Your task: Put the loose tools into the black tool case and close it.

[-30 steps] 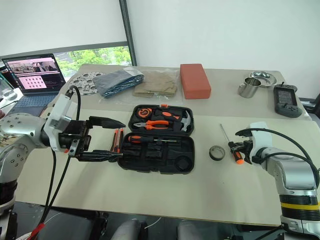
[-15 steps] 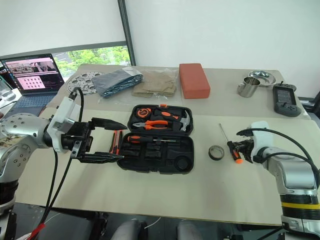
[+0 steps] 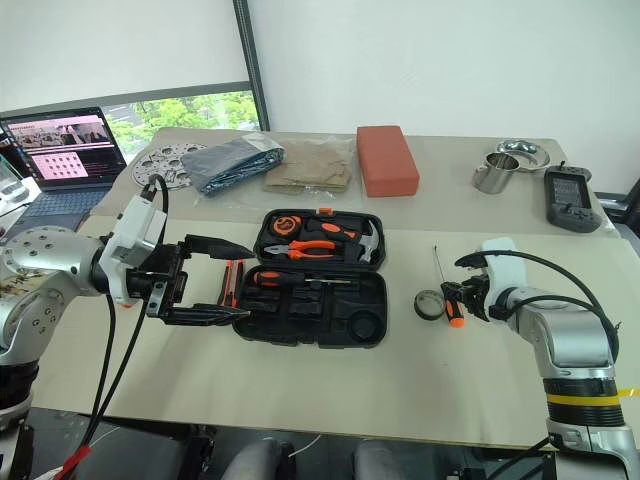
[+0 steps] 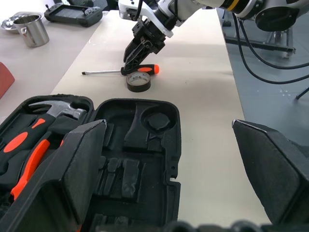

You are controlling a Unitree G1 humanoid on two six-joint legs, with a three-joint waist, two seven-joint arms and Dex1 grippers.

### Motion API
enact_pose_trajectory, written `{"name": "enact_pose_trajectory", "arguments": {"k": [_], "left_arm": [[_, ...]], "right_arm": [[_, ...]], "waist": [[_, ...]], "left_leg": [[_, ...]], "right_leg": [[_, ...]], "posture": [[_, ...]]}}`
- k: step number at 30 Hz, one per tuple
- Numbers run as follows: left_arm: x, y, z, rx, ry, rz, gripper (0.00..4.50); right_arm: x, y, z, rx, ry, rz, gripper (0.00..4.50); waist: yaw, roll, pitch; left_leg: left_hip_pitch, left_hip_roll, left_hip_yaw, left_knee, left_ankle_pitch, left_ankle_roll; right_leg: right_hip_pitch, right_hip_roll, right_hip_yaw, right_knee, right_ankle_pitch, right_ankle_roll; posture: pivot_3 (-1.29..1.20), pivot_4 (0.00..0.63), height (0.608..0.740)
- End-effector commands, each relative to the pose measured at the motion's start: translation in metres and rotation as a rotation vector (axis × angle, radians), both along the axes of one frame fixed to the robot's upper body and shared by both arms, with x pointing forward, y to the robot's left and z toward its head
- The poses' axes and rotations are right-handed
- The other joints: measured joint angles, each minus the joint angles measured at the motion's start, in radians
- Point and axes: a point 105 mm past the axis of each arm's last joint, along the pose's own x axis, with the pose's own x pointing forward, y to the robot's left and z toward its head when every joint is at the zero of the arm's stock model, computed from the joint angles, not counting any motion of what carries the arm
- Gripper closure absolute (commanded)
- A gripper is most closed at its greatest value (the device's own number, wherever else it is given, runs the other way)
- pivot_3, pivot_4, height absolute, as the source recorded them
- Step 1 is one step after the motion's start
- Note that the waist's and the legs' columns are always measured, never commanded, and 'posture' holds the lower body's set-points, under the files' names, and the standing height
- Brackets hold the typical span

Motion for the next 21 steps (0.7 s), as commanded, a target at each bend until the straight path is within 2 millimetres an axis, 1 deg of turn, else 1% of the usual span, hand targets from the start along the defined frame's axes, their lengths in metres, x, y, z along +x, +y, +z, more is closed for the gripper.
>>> {"name": "enact_pose_trajectory", "arguments": {"k": [1,4,8,11,14,15,16,18,19,21], "left_arm": [[0.0,0.002,0.005,0.002,-0.044,0.003,0.0],[-0.001,0.001,0.004,0.001,-0.045,0.004,0.0],[-0.001,0.001,0.004,-0.002,-0.046,0.006,0.0],[-0.001,0.0,0.004,-0.004,-0.046,0.004,0.0],[-0.002,0.0,0.004,-0.006,-0.046,-0.002,0.0],[-0.002,0.0,0.005,-0.006,-0.046,-0.002,0.0],[-0.003,0.0,0.005,-0.007,-0.046,-0.003,0.0],[-0.003,0.0,0.005,-0.006,-0.046,-0.007,0.0],[-0.003,0.0,0.005,-0.005,-0.045,-0.009,0.0],[-0.004,0.0,0.004,-0.005,-0.044,-0.011,0.0]], "right_arm": [[0.003,0.003,0.007,0.005,-0.013,-0.005,2.37],[0.005,0.008,0.009,0.023,-0.013,0.0,2.37],[0.004,0.009,0.001,-0.008,0.02,0.01,2.37],[0.005,0.014,-0.003,-0.001,0.038,0.021,2.37],[0.007,0.013,-0.006,-0.01,0.046,0.013,2.37],[0.008,0.013,-0.006,-0.011,0.047,0.011,2.87],[0.009,0.012,-0.005,-0.008,0.042,0.004,3.09],[0.01,0.01,-0.004,-0.006,0.036,-0.005,3.82],[0.01,0.008,-0.003,-0.007,0.03,-0.012,4.01],[0.011,0.006,0.0,-0.006,0.02,-0.022,4.05]], "waist": [[0.0,0.0,0.0],[-0.003,0.0,0.0],[-0.006,0.0,0.0],[-0.007,0.0,0.0],[-0.008,0.0,0.0],[-0.008,0.0,0.0],[-0.007,0.0,0.0],[-0.004,0.0,0.0],[-0.003,0.0,0.0],[-0.003,0.0,0.0]], "left_leg": [[0.0,0.0,0.0,0.0,0.0,0.0],[0.0,0.0,0.0,0.0,0.0,0.0],[0.0,0.0,0.0,-0.001,0.0,0.0],[0.0,0.0,0.0,-0.001,0.0,0.0],[0.0,0.0,0.0,-0.001,0.0,0.0],[0.0,0.0,0.0,-0.001,0.0,0.0],[0.0,0.0,0.0,-0.001,0.0,0.0],[0.0,0.0,0.0,-0.001,0.0,0.0],[0.0,0.0,0.0,-0.002,0.0,0.0],[0.0,0.0,0.0,-0.002,0.0,0.0]], "right_leg": [[0.0,0.0,0.0,0.0,0.0,0.0],[0.0,0.0,0.0,0.0,0.0,0.0],[0.0,0.0,0.0,0.0,0.0,0.0],[0.0,0.0,0.0,0.0,0.0,0.0],[0.0,0.0,0.0,-0.001,0.0,0.0],[0.0,0.0,0.0,-0.001,0.0,0.0],[0.0,0.0,0.0,-0.001,0.0,0.0],[0.0,-0.001,0.0,-0.002,0.0,0.0],[0.001,-0.001,-0.001,-0.003,0.0,0.0],[0.001,-0.001,-0.001,-0.005,0.0,0.0]], "posture": [[0.0,0.15,0.74],[0.0,0.15,0.74],[0.0,0.15,0.74],[0.0,0.15,0.74],[0.0,0.15,0.74],[0.0,0.15,0.74],[0.0,0.15,0.74],[0.0,0.15,0.74],[0.0,0.15,0.74],[0.0,0.15,0.74]]}}
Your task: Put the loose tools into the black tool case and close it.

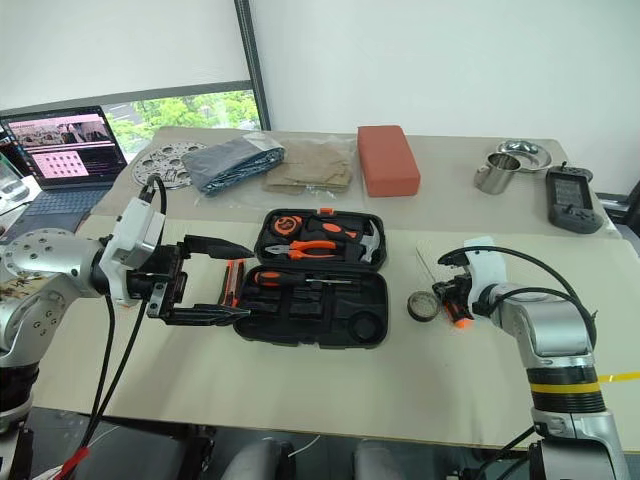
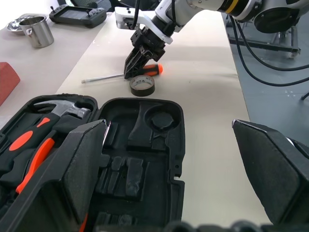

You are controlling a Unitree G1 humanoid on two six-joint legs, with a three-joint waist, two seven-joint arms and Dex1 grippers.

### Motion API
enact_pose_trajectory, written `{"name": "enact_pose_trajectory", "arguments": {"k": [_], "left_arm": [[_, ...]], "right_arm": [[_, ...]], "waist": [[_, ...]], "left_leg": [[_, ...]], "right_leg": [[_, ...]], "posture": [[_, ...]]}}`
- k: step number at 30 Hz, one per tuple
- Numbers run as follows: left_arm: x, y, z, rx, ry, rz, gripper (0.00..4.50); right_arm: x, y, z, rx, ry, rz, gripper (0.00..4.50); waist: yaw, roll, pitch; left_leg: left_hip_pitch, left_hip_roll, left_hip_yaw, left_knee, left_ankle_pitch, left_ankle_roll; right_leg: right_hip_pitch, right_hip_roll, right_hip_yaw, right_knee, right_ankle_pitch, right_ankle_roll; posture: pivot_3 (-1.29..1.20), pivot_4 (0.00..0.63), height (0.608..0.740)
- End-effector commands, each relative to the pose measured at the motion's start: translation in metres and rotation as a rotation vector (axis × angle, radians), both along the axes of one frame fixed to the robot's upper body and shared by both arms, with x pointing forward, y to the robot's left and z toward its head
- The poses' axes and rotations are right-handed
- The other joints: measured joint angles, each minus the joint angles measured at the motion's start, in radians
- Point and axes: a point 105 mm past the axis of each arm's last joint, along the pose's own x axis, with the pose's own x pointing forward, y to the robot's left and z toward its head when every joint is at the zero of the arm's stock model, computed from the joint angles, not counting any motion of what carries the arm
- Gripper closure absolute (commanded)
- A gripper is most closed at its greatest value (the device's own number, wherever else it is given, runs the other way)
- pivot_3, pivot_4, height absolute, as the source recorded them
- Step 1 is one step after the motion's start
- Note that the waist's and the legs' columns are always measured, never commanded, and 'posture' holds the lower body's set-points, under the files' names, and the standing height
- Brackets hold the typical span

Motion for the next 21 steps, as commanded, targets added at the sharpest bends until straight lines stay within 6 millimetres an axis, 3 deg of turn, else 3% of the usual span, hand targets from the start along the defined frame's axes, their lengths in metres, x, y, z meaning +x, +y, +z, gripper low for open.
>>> {"name": "enact_pose_trajectory", "arguments": {"k": [1,5,11,16,21], "left_arm": [[-0.005,-0.001,0.005,0.001,-0.037,-0.02,0.0],[-0.004,-0.001,0.005,0.0,-0.036,-0.021,0.0],[-0.003,0.005,0.005,0.006,-0.033,-0.001,0.0],[-0.003,0.021,0.008,0.002,-0.027,0.078,0.0],[-0.008,0.041,0.005,0.027,-0.011,0.17,0.0]], "right_arm": [[0.003,-0.014,0.009,-0.028,-0.037,-0.065,4.05],[0.013,-0.026,0.032,-0.058,-0.153,-0.102,4.05],[0.025,-0.009,0.064,-0.101,-0.292,0.025,4.05],[0.018,0.06,0.088,-0.131,-0.399,0.458,4.05],[0.002,0.106,0.076,-0.215,-0.383,0.845,4.05]], "waist": [[0.0,0.0,0.0],[0.0,0.0,0.0],[-0.009,0.001,0.001],[-0.016,0.003,0.003],[-0.009,0.003,0.004]], "left_leg": [[0.0,0.0,0.0,0.0,0.0,0.0],[0.0,-0.001,0.0,-0.001,0.0,0.0],[0.0,0.0,0.001,-0.006,0.0,0.0],[0.0,0.0,0.001,-0.01,0.0,0.0],[0.001,0.002,0.0,-0.01,0.0,0.0]], "right_leg": [[0.0,0.0,0.0,0.0,0.0,0.0],[0.0,-0.001,0.0,-0.001,0.0,0.0],[-0.002,0.0,0.001,-0.002,0.0,0.0],[-0.004,0.002,0.001,-0.003,0.0,0.0],[-0.004,0.002,0.0,-0.002,0.0,0.0]], "posture": [[0.0,0.15,0.74],[0.0,0.15,0.74],[0.0,0.15,0.74],[0.0,0.15,0.74],[0.0,0.15,0.74]]}}
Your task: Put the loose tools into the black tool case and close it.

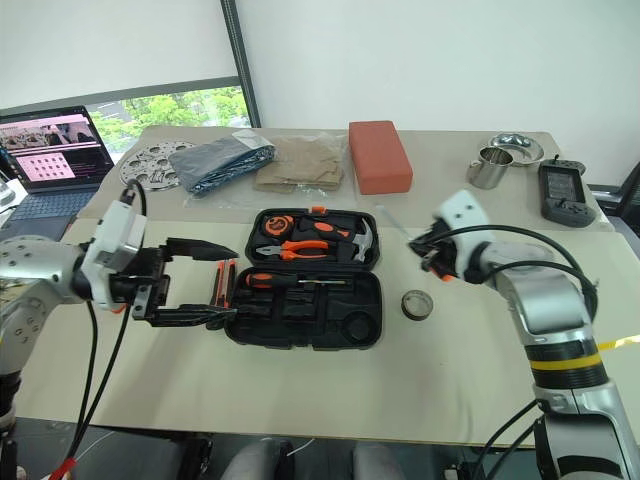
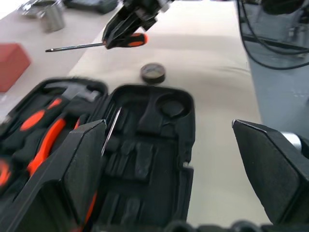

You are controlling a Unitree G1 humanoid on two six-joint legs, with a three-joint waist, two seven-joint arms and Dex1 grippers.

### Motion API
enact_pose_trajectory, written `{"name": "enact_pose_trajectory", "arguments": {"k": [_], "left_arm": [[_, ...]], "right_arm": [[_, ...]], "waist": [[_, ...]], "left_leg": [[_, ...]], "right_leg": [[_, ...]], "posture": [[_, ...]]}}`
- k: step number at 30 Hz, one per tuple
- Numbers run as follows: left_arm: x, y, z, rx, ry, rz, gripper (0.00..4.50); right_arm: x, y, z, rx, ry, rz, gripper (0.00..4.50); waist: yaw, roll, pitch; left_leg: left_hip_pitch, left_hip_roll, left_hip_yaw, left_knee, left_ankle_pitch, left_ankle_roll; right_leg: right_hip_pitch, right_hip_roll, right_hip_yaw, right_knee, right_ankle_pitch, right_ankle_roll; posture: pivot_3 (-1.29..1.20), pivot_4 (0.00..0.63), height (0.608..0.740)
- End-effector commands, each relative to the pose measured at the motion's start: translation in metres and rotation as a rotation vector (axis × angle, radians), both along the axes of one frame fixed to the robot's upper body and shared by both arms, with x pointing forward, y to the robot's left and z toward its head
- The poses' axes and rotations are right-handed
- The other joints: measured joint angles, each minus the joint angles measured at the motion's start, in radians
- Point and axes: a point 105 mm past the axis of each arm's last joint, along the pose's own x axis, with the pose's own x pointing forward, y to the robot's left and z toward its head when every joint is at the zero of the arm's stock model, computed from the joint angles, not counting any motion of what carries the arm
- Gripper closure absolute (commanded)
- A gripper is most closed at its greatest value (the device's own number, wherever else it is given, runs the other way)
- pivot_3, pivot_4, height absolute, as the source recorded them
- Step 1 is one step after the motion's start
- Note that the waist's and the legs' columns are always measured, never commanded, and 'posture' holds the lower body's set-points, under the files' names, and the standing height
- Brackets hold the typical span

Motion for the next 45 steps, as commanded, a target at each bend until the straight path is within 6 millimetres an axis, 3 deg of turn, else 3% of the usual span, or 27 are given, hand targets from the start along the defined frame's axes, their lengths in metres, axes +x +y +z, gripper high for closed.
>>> {"name": "enact_pose_trajectory", "arguments": {"k": [1,8,16,29,37,38,39,45], "left_arm": [[-0.005,0.015,0.007,0.019,-0.033,0.064,0.0],[-0.018,0.028,0.006,0.033,-0.034,0.157,0.0],[-0.025,0.029,0.005,0.031,-0.031,0.181,0.0],[-0.021,0.028,0.006,0.037,-0.035,0.178,0.0],[-0.019,0.028,0.006,0.043,-0.036,0.171,0.0],[-0.019,0.028,0.006,0.043,-0.036,0.17,0.0],[-0.019,0.027,0.006,0.043,-0.036,0.169,0.0],[-0.02,0.028,0.006,0.043,-0.035,0.165,0.0]], "right_arm": [[-0.012,0.03,0.003,-0.117,-0.058,0.268,4.05],[-0.014,0.076,-0.016,-0.186,-0.012,0.481,4.05],[-0.012,0.094,-0.025,-0.167,0.032,0.509,4.05],[-0.011,0.094,-0.045,-0.224,0.048,0.57,4.05],[-0.007,0.098,-0.044,-0.218,0.013,0.577,4.05],[-0.007,0.098,-0.044,-0.221,0.007,0.579,3.03],[-0.007,0.098,-0.045,-0.222,0.006,0.58,2.84],[-0.006,0.098,-0.038,-0.196,-0.032,0.578,0.73]], "waist": [[0.003,0.0,0.001],[0.004,-0.001,0.001],[0.005,-0.001,0.001],[0.0,-0.001,0.001],[0.0,-0.001,0.001],[0.0,-0.001,0.001],[0.0,-0.001,0.001],[0.0,-0.001,0.001]], "left_leg": [[0.0,0.0,0.0,0.0,0.0,0.0],[0.0,-0.001,0.001,0.002,0.0,0.0],[0.001,-0.001,0.001,0.001,0.0,0.0],[0.003,-0.001,0.001,0.001,0.0,0.0],[0.004,-0.001,0.001,0.001,0.0,0.0],[0.004,-0.001,0.001,0.001,0.0,0.0],[0.004,-0.001,0.001,0.001,0.0,0.0],[0.005,-0.001,0.001,0.001,0.0,0.0]], "right_leg": [[0.0,-0.001,0.0,0.0,0.0,0.0],[0.0,-0.004,-0.001,0.001,0.0,0.0],[0.0,-0.005,-0.002,0.002,0.001,-0.001],[0.0,-0.004,-0.002,0.004,0.001,-0.002],[0.001,-0.005,-0.002,0.005,0.001,-0.002],[0.001,-0.005,-0.002,0.005,0.001,-0.002],[0.001,-0.005,-0.002,0.006,0.001,-0.002],[0.0,-0.005,-0.002,0.009,0.001,-0.002]], "posture": [[0.0,0.15,0.74],[0.0,0.15,0.74],[0.0,0.15,0.74],[0.0,0.15,0.74],[0.0,0.15,0.74],[0.0,0.15,0.74],[0.0,0.15,0.74],[0.0,0.15,0.74]]}}
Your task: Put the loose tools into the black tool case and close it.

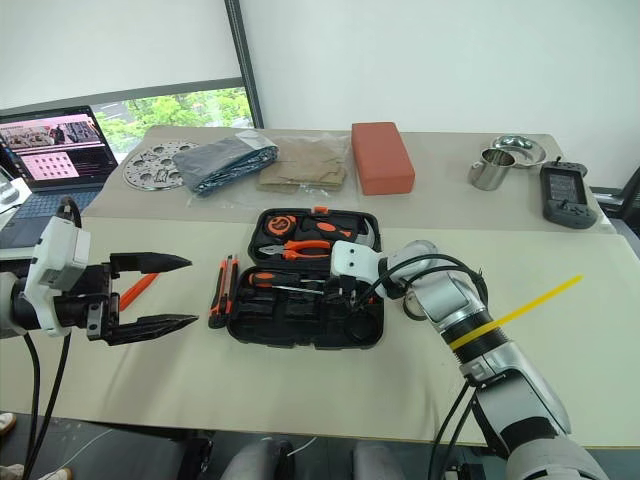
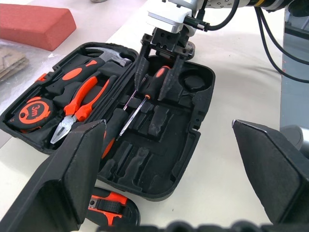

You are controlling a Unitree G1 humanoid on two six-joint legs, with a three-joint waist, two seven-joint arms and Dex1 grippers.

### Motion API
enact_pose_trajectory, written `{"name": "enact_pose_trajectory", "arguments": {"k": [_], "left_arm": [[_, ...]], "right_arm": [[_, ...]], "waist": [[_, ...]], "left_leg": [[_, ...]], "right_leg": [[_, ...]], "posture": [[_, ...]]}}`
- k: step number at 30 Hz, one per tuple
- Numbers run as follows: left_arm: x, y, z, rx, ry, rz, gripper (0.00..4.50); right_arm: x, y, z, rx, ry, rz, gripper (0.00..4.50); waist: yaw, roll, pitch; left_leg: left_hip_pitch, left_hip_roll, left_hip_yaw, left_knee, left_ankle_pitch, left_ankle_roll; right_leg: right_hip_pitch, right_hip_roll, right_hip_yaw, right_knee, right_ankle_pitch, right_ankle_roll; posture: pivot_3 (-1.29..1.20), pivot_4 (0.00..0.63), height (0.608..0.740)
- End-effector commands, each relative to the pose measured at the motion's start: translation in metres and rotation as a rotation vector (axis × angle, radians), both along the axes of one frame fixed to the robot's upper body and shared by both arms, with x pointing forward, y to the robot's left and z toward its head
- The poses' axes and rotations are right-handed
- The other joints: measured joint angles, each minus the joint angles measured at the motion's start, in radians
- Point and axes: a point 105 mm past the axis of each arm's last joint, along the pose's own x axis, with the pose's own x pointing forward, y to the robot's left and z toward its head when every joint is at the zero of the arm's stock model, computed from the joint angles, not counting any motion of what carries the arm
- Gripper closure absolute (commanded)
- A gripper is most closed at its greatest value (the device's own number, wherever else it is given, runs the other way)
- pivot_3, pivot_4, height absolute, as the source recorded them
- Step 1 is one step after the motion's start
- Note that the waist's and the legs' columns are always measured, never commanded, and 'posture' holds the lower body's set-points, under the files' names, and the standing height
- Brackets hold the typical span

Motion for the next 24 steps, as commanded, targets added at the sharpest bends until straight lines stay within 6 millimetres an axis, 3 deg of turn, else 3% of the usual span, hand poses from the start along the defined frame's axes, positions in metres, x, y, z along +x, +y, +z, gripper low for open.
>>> {"name": "enact_pose_trajectory", "arguments": {"k": [1,2,5,8,18,24], "left_arm": [[0.0,-0.001,0.006,0.021,-0.035,-0.013,0.0],[0.0,-0.001,0.007,0.021,-0.035,-0.013,0.0],[0.0,0.0,0.007,0.021,-0.036,-0.014,0.0],[0.0,-0.001,0.006,0.019,-0.035,-0.016,0.0],[0.002,-0.001,0.005,0.02,-0.029,-0.027,0.0],[0.002,-0.002,0.005,0.02,-0.028,-0.033,0.0]], "right_arm": [[0.003,0.001,0.021,0.061,-0.062,0.007,0.39],[0.002,0.002,0.028,0.087,-0.067,0.004,0.04],[0.003,0.002,0.044,0.177,-0.049,-0.022,0.02],[0.004,0.0,0.051,0.27,-0.006,-0.065,0.78],[-0.002,0.003,0.029,0.458,0.084,-0.054,4.29],[-0.001,0.0,0.007,0.429,0.112,-0.049,4.44]], "waist": [[0.0,0.0,0.0],[0.0,0.0,0.0],[-0.001,0.0,0.0],[-0.001,0.0,0.0],[-0.004,-0.001,0.0],[-0.002,-0.001,0.0]], "left_leg": [[0.0,0.0,0.0,0.0,0.0,0.0],[0.0,0.0,0.0,0.0,0.0,0.0],[0.0,0.0,0.0,0.0,0.0,0.0],[0.0,0.0,0.0,0.0,0.0,0.0],[0.0,0.0,0.0,0.0,0.0,0.0],[0.002,0.0,0.0,0.0,0.0,0.0]], "right_leg": [[0.0,0.0,0.0,0.0,0.0,0.0],[0.0,0.0,0.0,0.0,0.0,0.0],[-0.001,0.0,0.0,0.0,0.0,0.0],[-0.001,0.0,0.0,0.001,0.0,0.0],[-0.001,0.0,0.0,0.001,0.0,0.0],[0.0,0.0,0.0,0.001,0.0,0.0]], "posture": [[0.0,0.15,0.74],[0.0,0.15,0.74],[0.0,0.15,0.74],[0.0,0.15,0.74],[0.0,0.15,0.74],[0.0,0.15,0.74]]}}
